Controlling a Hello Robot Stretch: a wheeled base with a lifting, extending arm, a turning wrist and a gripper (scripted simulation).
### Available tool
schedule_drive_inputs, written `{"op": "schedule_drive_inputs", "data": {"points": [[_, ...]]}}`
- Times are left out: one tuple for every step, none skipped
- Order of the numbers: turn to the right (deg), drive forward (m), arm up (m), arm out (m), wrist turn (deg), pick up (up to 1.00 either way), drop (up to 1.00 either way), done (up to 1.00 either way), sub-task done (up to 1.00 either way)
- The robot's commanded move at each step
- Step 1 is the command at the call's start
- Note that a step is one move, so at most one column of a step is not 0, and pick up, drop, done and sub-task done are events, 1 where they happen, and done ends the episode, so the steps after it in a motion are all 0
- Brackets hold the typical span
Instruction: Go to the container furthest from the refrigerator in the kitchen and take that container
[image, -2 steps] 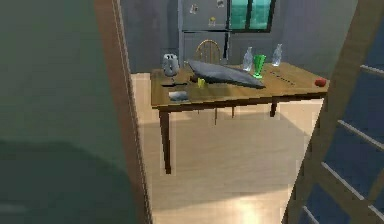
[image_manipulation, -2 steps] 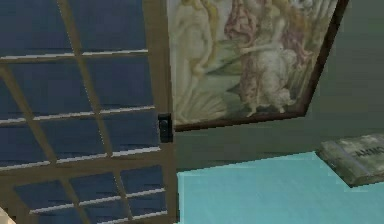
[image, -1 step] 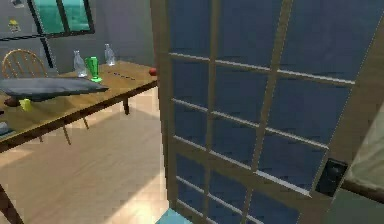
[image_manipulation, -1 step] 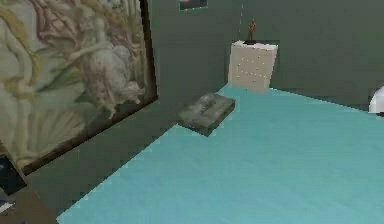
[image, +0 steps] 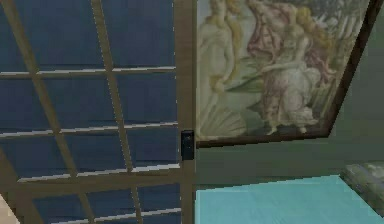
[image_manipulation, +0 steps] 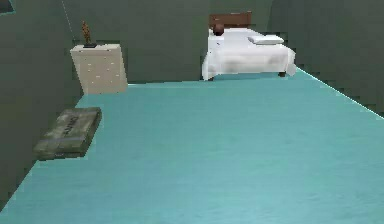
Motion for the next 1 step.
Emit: {"op": "schedule_drive_inputs", "data": {"points": [[0.0,0.1,0.0,0.0,0.0,0.0,0.0,0.0,0.0]]}}
